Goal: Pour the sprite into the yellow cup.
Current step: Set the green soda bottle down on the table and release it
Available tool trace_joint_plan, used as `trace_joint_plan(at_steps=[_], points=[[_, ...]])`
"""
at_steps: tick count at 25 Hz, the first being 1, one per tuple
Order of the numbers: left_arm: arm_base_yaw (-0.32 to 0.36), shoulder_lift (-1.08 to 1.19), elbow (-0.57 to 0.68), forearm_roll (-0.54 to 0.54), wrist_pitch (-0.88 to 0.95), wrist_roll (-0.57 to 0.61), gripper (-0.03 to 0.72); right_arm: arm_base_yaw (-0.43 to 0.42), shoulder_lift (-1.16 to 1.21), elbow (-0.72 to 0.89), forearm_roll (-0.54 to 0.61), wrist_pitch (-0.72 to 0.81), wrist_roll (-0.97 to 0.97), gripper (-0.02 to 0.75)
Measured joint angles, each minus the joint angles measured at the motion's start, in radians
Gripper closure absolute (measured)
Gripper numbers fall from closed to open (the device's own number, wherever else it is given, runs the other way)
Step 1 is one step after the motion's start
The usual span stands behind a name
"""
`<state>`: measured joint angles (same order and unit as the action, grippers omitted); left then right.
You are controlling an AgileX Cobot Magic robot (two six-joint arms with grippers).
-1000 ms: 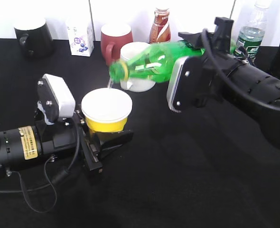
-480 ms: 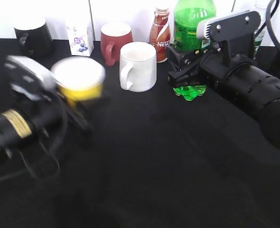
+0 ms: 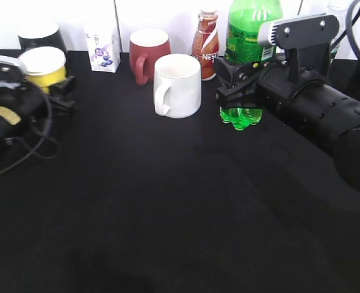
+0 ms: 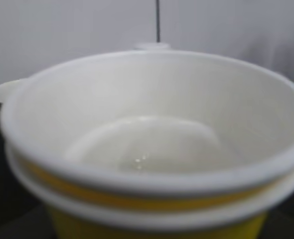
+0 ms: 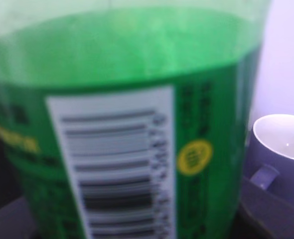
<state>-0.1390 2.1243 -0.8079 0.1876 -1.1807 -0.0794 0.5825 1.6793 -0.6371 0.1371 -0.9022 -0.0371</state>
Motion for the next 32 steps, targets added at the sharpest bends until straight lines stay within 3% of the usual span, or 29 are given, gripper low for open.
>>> trace_joint_plan(at_steps=[5,7,9,12,18,22,25,29,32], points=[[0.004,0.096,-0.146,-0.003,0.111,0.025,0.215,0.000,0.000,0.000,0.000,0.000,0.000,0.297],[0.004,0.105,-0.156,-0.004,0.114,0.026,0.195,0.000,0.000,0.000,0.001,0.000,0.001,0.297],[0.005,0.105,-0.156,-0.005,0.118,0.026,0.114,0.000,0.000,0.000,0.001,0.000,0.001,0.297],[0.005,0.105,-0.156,-0.005,0.123,0.026,0.085,0.000,0.000,-0.001,0.001,0.000,0.001,0.297],[0.005,-0.073,0.013,-0.041,0.303,0.026,0.083,0.000,0.000,-0.001,0.004,0.000,0.001,0.297],[0.005,-0.341,0.181,-0.102,0.446,0.026,0.087,-0.001,-0.013,-0.001,0.151,-0.020,-0.119,0.297],[-0.001,-0.619,0.276,-0.103,0.645,0.026,0.097,-0.094,-0.023,-0.001,0.196,-0.029,-0.143,0.297],[-0.073,-0.936,0.281,-0.093,0.905,0.027,0.101,-0.330,-0.005,-0.001,0.041,-0.035,-0.019,0.297],[-0.125,-1.019,0.283,-0.088,1.015,0.027,0.103,-0.408,0.128,-0.016,-0.048,-0.113,0.098,0.297]])
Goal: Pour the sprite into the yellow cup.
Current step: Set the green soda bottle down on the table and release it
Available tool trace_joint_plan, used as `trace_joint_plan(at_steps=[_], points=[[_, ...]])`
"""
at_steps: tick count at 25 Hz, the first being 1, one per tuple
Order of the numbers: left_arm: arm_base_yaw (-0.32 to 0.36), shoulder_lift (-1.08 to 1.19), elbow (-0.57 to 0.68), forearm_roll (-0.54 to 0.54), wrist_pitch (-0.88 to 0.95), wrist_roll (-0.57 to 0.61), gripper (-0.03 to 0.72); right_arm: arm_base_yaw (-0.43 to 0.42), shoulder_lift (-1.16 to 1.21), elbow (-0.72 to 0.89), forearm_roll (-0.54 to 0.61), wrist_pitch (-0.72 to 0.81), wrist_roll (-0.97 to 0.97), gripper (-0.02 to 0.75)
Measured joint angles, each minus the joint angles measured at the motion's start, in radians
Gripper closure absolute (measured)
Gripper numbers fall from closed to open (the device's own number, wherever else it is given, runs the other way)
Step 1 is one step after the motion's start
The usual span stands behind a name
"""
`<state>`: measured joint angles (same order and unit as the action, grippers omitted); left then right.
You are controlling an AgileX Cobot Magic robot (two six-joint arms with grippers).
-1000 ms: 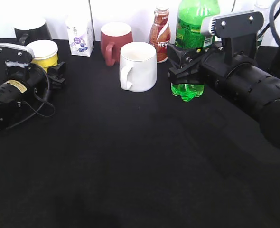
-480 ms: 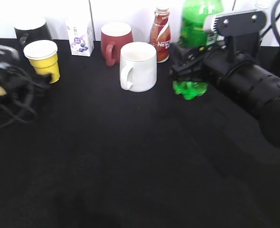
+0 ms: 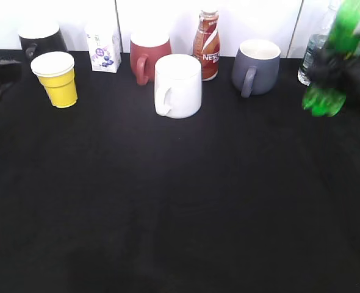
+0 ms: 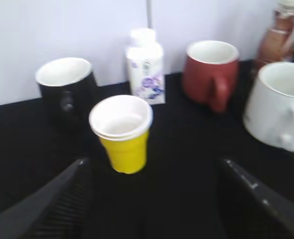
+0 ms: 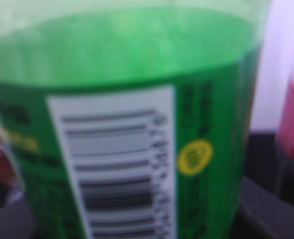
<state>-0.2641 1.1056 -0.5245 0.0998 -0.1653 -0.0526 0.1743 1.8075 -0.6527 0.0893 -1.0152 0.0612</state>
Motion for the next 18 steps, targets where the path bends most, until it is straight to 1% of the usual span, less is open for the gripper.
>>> trace_joint_plan(at_steps=[4,8,9,10,11,13,15,16,18], points=[[-0.067,-0.007,0.000,0.000,0.033,0.000,0.105,-0.001,0.157,-0.111,-0.051,-0.034,0.011,0.297],[-0.074,-0.007,0.001,0.000,0.043,0.000,0.108,-0.001,0.226,-0.154,-0.075,-0.060,0.011,0.293],[-0.074,-0.007,0.001,0.000,0.043,0.000,0.115,-0.001,0.227,-0.154,-0.076,-0.062,0.011,0.251],[-0.074,-0.008,0.001,0.000,0.043,0.000,0.120,-0.001,0.227,-0.154,-0.077,-0.063,0.011,0.188],[-0.074,-0.008,0.001,0.000,0.043,0.001,0.123,-0.001,0.227,-0.156,-0.078,-0.079,0.009,0.140],[-0.074,-0.008,0.001,0.000,0.043,0.001,0.123,-0.001,0.224,-0.140,-0.078,-0.102,0.008,0.117],[-0.074,-0.008,0.001,0.000,0.043,0.001,0.123,-0.001,0.199,-0.080,-0.082,-0.103,0.008,0.115],[-0.074,-0.008,0.001,0.000,0.043,0.001,0.123,-0.001,0.180,-0.030,-0.103,-0.114,0.007,0.115],[-0.074,-0.008,0.001,0.000,0.044,0.002,0.123,-0.001,0.158,0.012,-0.104,-0.116,0.007,0.115]])
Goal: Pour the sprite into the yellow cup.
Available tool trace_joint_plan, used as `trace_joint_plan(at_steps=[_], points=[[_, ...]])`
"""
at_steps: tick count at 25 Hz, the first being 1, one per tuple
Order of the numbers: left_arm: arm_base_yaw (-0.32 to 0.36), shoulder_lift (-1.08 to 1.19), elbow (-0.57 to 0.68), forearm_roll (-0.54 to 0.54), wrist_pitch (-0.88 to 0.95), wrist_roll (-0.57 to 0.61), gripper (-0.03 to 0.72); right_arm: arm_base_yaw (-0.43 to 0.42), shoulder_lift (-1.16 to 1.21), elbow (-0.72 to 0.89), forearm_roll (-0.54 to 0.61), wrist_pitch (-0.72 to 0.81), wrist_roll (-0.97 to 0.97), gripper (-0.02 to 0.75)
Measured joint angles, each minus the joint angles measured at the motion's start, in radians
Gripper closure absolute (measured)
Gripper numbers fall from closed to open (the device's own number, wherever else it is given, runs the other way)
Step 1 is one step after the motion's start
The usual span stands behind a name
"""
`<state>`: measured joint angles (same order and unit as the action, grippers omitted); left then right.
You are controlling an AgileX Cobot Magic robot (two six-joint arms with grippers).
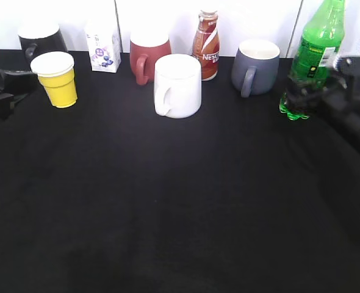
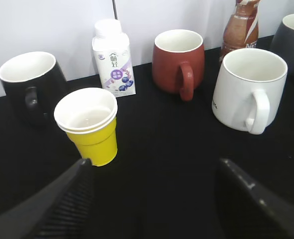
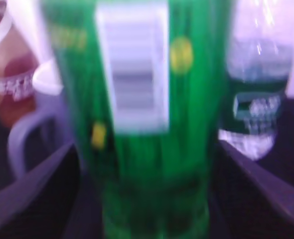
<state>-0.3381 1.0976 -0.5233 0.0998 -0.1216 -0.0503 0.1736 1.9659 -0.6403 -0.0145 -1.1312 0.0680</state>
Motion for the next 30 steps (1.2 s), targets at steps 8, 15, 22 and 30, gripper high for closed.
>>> trace_joint_plan(at_steps=[8,15,22,30], points=[[-0.019,-0.049,-0.075,-0.013,0.372,0.000,0.123,0.000,-0.568,0.004,-0.012,0.876,0.000,0.142],[-0.020,-0.089,-0.291,-0.215,1.187,0.000,0.123,0.000,-0.853,-0.253,0.095,1.890,-0.091,0.144],[-0.020,-0.563,-0.289,-0.188,1.337,0.000,0.123,0.000,-1.369,-0.249,0.100,2.185,-0.068,0.151],[-0.020,-1.067,-0.051,-0.166,1.346,0.000,0.124,0.000,-1.966,0.014,0.014,2.350,-0.055,0.152]])
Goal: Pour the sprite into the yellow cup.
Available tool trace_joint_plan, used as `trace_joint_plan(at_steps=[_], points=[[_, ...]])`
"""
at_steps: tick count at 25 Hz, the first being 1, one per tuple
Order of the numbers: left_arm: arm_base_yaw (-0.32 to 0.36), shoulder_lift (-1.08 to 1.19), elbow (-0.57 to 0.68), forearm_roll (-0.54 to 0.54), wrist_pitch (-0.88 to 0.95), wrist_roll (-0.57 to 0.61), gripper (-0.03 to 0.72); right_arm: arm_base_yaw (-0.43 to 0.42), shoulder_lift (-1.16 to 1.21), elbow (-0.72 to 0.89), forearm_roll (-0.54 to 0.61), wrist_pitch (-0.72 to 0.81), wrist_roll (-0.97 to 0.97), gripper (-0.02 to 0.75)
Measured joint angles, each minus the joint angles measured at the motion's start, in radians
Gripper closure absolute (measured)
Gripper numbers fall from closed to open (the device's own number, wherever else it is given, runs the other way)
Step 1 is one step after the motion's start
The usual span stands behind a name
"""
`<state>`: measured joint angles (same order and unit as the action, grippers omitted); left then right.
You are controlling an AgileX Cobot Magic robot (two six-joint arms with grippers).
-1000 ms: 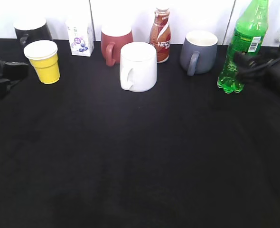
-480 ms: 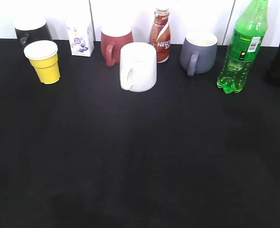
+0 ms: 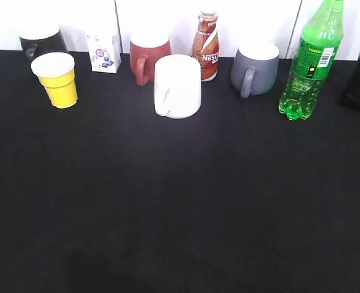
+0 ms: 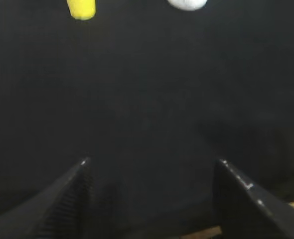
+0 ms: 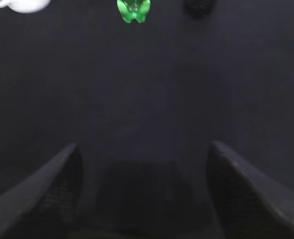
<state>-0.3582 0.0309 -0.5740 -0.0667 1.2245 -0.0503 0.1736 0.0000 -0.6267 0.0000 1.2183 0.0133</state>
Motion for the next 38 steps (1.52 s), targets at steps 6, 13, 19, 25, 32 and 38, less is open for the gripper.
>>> trace_joint_plan(at_steps=[6,13,19,25,32,38], points=[[0.000,0.015,0.054,0.019,-0.152,0.000,0.125,0.000,0.001,0.092,0.000,-0.091,0.001,0.152],[0.000,0.021,0.054,0.015,-0.159,0.000,0.125,0.000,0.007,0.121,0.025,-0.175,0.001,0.152],[0.000,0.021,0.054,0.015,-0.159,0.000,0.125,0.000,0.007,0.121,0.027,-0.176,0.001,0.152],[0.192,-0.013,0.056,0.014,-0.161,0.000,0.125,-0.142,-0.006,0.121,0.028,-0.176,0.001,0.152],[0.320,-0.038,0.057,0.013,-0.163,0.000,0.125,-0.209,-0.006,0.121,0.031,-0.176,0.002,0.153],[0.335,-0.038,0.057,0.013,-0.163,0.000,0.125,-0.209,-0.008,0.121,0.031,-0.176,0.002,0.153]])
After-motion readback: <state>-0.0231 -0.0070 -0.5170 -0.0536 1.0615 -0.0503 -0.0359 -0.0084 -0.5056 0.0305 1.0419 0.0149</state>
